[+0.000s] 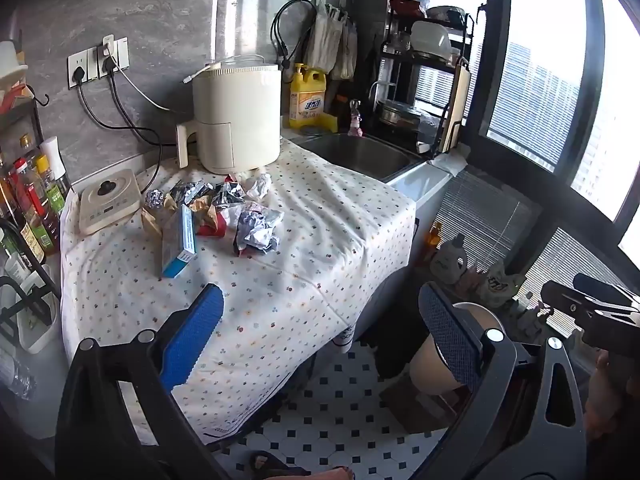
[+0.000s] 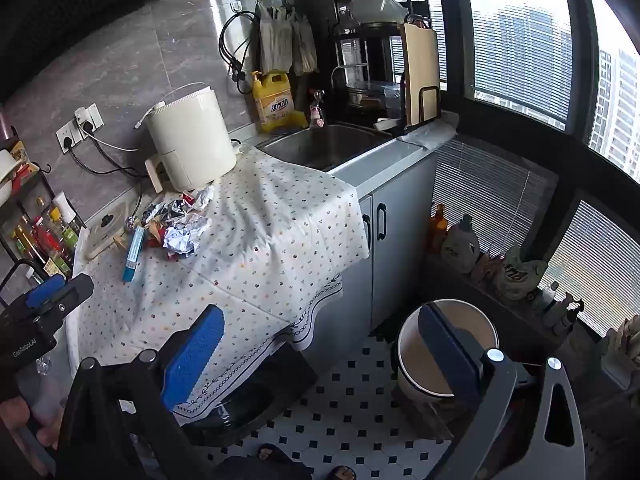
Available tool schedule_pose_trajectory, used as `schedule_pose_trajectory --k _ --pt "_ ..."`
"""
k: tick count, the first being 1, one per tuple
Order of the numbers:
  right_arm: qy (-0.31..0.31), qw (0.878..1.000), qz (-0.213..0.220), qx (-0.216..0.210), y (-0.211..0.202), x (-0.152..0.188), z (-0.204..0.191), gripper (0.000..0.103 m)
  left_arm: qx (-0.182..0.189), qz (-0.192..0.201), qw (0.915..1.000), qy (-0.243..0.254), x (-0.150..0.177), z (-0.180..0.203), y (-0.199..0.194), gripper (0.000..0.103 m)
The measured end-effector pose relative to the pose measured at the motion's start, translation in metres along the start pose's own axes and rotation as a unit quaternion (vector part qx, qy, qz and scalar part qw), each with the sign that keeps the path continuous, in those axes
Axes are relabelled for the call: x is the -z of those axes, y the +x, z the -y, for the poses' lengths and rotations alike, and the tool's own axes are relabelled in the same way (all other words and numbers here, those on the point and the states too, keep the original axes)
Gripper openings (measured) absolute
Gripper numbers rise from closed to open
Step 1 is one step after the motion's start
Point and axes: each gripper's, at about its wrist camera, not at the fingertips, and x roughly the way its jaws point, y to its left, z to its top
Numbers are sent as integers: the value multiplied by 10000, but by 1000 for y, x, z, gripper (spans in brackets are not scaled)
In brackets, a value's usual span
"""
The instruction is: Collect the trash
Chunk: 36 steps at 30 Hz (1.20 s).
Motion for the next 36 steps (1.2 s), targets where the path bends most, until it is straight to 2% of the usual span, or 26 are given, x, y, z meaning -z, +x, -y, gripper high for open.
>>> schedule_pose_trajectory --k 36 --pt "-4 10000 21 -86 9 -5 -11 95 -99 -41 9999 -136 2 -12 -5 97"
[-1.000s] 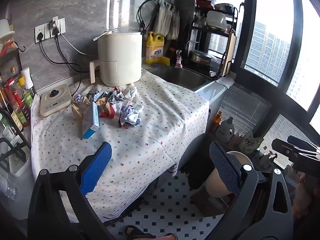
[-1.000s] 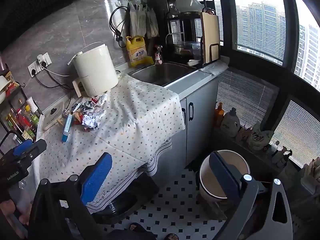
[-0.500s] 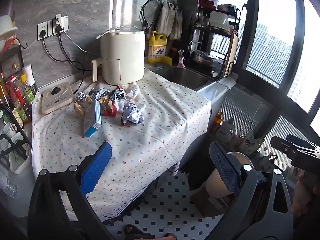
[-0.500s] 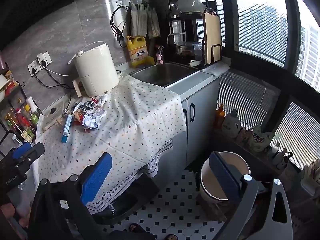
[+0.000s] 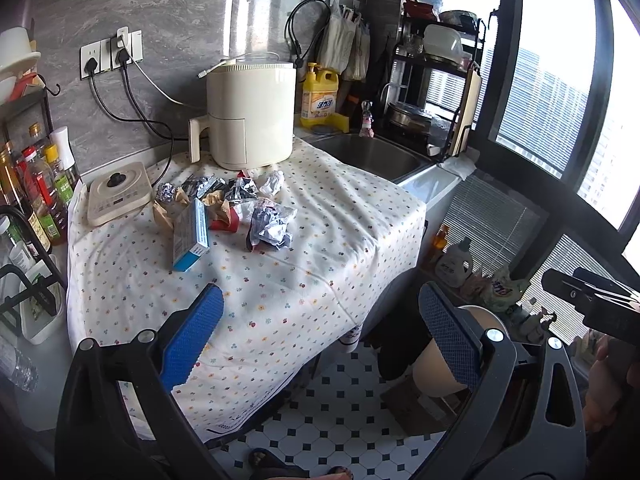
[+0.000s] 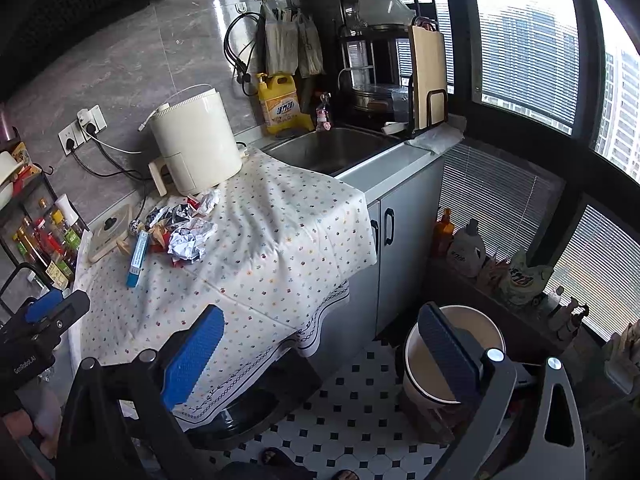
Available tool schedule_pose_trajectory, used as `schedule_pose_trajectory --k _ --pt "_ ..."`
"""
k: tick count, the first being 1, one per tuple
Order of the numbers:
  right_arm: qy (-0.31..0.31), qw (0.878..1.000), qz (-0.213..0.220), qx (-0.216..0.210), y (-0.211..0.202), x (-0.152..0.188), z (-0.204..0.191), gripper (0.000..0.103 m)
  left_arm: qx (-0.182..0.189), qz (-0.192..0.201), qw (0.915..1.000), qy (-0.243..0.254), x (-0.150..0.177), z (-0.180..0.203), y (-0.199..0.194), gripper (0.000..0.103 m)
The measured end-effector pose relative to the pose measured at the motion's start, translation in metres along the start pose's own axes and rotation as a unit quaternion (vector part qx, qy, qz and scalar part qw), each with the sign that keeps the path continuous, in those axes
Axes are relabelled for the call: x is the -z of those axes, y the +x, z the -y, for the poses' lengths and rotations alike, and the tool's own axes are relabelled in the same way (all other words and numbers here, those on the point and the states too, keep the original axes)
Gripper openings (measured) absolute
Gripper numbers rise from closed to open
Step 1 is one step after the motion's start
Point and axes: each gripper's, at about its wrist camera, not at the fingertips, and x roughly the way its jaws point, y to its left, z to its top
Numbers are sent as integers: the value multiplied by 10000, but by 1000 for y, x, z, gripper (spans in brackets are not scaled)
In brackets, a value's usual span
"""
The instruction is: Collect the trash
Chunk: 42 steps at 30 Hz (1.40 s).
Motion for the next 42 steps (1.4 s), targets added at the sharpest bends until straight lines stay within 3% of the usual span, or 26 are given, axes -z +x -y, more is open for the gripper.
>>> schedule_pose_trajectory --k 42 --pt "-46 10000 -37 -61 12 -7 -13 95 1 -77 9998 -166 0 -16 11 97"
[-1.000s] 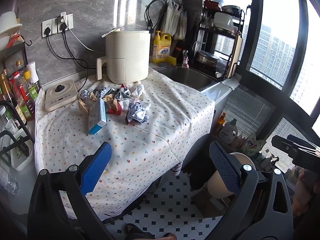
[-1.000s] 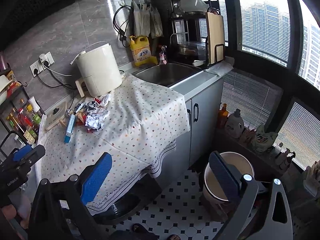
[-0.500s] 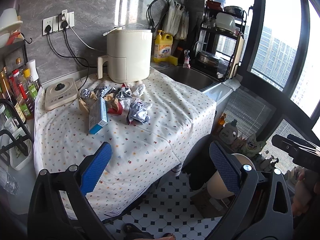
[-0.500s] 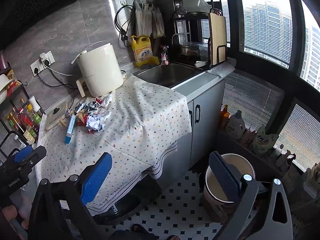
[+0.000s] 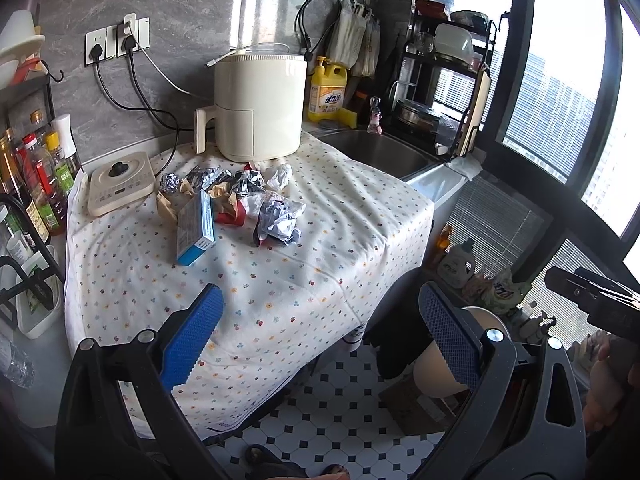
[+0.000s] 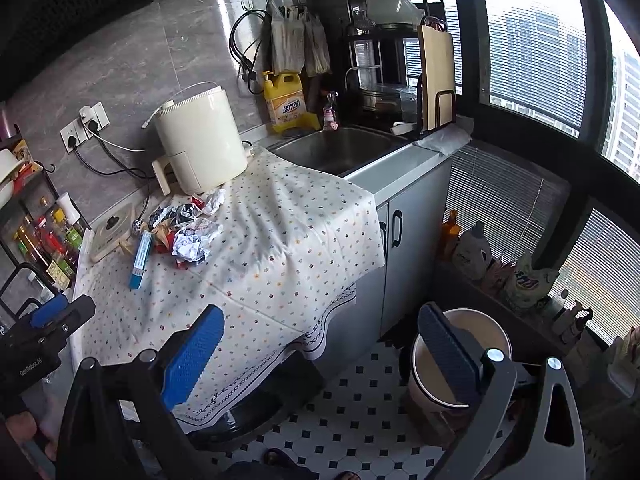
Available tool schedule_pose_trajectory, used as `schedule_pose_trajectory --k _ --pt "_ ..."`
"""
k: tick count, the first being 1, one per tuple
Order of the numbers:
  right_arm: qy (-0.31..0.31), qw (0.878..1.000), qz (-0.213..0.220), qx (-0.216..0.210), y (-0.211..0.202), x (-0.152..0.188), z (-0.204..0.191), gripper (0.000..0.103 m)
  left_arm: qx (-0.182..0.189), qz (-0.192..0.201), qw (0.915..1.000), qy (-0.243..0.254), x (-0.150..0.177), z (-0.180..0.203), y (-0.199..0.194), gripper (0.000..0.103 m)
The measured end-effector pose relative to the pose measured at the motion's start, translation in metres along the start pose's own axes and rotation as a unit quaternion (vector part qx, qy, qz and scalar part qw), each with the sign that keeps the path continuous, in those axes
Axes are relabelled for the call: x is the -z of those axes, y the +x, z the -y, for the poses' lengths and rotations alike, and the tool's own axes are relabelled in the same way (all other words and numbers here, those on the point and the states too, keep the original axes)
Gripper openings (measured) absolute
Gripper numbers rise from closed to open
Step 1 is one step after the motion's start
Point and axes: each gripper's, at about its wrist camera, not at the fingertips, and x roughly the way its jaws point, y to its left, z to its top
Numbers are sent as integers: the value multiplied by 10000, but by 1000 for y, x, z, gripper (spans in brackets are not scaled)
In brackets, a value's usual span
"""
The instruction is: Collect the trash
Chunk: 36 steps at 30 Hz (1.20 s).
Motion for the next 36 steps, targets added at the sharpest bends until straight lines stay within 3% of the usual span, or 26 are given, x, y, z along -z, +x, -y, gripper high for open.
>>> schedule_pose_trajectory --k 10,20,24,36 --pt "-34 9997 -30 -249 1 -4 -5 95 -98 -5 9999 -70 1 -3 -7 97" --pt "-344 9965 -180 -735 30 -19 -52 95 -451 -91 9981 -400 -2 -47 -6 97" --pt "-380 9934 -351 -1027 52 -28 -74 95 -512 -185 9964 -646 -5 -75 5 97" --pt "-649 9883 -720 -1179 124 -67 -132 81 -238 -358 9927 -1127 -38 -143 81 97"
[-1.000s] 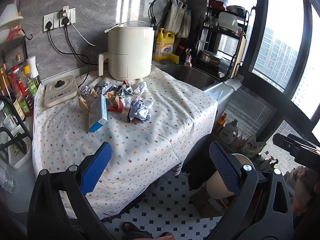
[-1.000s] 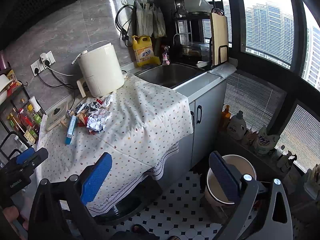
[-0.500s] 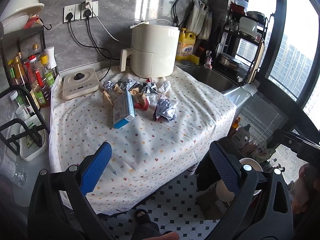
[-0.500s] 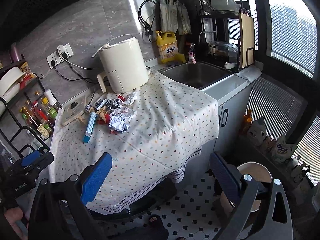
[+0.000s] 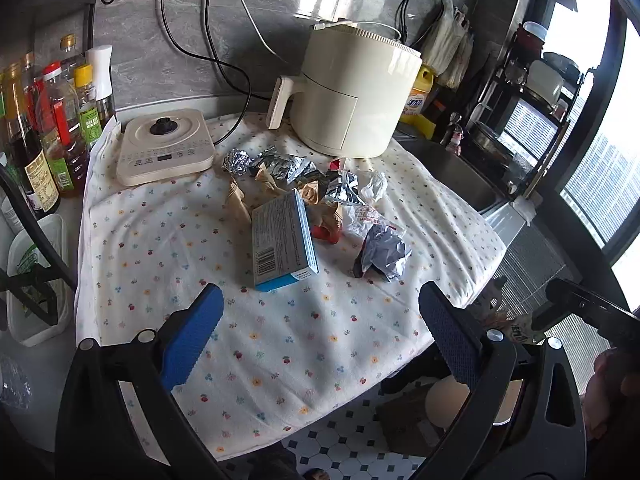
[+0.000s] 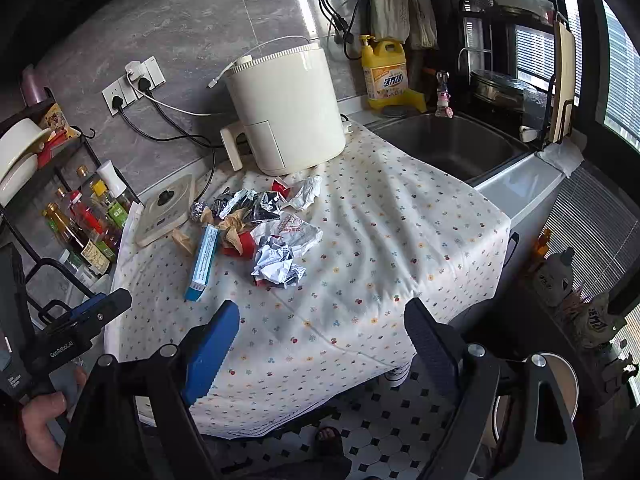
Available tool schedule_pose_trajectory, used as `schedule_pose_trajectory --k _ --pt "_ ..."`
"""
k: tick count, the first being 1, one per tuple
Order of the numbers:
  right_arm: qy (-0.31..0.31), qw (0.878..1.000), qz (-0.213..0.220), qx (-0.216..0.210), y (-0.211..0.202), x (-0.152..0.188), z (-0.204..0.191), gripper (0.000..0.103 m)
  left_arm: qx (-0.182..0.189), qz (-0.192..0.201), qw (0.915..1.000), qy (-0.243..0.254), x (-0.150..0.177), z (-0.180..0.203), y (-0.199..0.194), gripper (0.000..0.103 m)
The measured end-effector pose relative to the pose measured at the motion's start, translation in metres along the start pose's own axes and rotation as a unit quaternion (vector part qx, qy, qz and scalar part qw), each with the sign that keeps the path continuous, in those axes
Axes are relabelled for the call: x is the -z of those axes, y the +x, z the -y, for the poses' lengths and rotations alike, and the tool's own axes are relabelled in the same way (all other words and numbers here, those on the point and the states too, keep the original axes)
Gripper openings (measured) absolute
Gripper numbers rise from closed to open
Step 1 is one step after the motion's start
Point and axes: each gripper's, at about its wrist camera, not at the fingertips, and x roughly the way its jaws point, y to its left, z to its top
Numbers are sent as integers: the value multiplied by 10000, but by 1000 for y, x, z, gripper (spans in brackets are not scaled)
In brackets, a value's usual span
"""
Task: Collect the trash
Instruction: 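Lower the left gripper onto the blue-and-white cardboard box and close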
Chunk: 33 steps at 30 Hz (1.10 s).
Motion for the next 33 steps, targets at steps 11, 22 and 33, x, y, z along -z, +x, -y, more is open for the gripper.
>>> schedule_pose_trajectory --k 11,22,33 --pt "-11 9993 -369 -11 66 -28 -27 69 154 -727 9972 58 -28 -27 91 81" --pt "58 9972 -740 27 116 -32 -50 68 86 -1403 9896 316 -30 -32 155 73" --pt "-285 9912 -1266 -270 174 -36 -62 67 -108 -978 9951 20 -37 -47 120 68"
